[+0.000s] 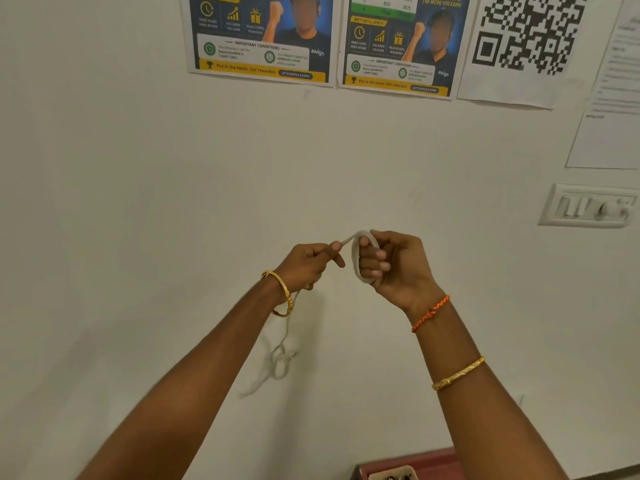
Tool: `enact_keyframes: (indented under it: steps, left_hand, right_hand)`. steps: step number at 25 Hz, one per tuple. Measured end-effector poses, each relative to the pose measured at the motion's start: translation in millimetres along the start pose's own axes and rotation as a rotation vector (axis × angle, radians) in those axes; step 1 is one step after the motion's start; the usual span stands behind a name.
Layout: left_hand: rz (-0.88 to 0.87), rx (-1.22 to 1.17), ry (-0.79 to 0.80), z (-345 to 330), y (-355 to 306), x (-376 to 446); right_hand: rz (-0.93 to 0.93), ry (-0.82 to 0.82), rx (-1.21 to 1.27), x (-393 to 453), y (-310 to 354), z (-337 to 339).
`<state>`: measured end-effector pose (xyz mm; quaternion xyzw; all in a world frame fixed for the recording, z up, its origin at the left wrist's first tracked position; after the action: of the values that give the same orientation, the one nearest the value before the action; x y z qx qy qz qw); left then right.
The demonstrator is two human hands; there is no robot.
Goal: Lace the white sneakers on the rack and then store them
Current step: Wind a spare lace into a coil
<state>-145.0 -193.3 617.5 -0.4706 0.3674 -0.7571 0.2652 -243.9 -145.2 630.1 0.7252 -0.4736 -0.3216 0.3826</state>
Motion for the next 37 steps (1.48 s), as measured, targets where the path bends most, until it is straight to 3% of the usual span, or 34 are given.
enact_keyframes:
  steps: [4, 7, 11, 14, 17, 21, 23, 27, 31, 35, 37]
  left_hand:
    - [0.045, 0.018, 0.097, -20.1, 8.9, -10.6]
    - [0.020, 0.135, 0.168, -29.3, 3.3, -14.7]
    - [-0.065, 0.295, 0.211, -31.6, -13.6, -14.1]
    - [-0.117, 0.395, 0.231, -28.9, -24.7, -11.5]
    - [-0.162, 0.441, 0.194, -19.7, -35.6, -4.4]
    - [-0.177, 0.416, 0.077, -2.5, -32.9, 3.7]
    - [-0.165, 0.338, 0.020, 5.6, -24.5, 3.7]
    - [-0.120, 0.197, 0.002, 8.6, 0.3, -4.0]
    - [-0.003, 0.196, 0.083, -2.5, 59.7, -23.7]
    - [0.253, 0.331, 0.265, -19.5, 150.7, -67.3]
    - [0.461, 0.503, 0.476, -21.4, 190.2, -101.0]
  right_hand:
    - [0.171, 0.053, 0.366, 3.3, 16.5, 0.8]
    - [0.338, -0.100, 0.500, 10.2, 32.3, 26.2]
    - [0.432, -0.333, 0.408, 14.2, 31.7, 51.0]
    - [0.462, -0.477, 0.207, 10.2, 22.5, 62.2]
    - [0.421, -0.578, -0.180, 6.5, 16.8, 63.0]
    - [0.249, -0.527, -0.804, 3.7, 2.4, 30.9]
    - [0.157, -0.511, -0.874, 1.0, -1.7, 26.9]
    - [0.031, -0.301, -0.519, 2.9, -10.9, 25.9]
    - [0.070, -0.124, -0.058, 3.6, 0.3, 13.0]
    - [0.144, -0.027, 0.066, 3.9, 18.6, -6.0]
    - [0.155, 0.004, 0.090, 6.0, 21.0, -12.0]
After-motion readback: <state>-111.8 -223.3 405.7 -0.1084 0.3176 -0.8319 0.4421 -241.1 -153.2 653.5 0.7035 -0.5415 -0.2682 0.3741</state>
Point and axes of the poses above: each hand's wrist, its own x-axis towards the middle knuckle, its own z-axis out of the back of the hand, y = z × x, the point moved 10 cm from there along x, towards the middle knuckle, and after that the axes turned 15 degrees about -z, right-handed, at the moved point
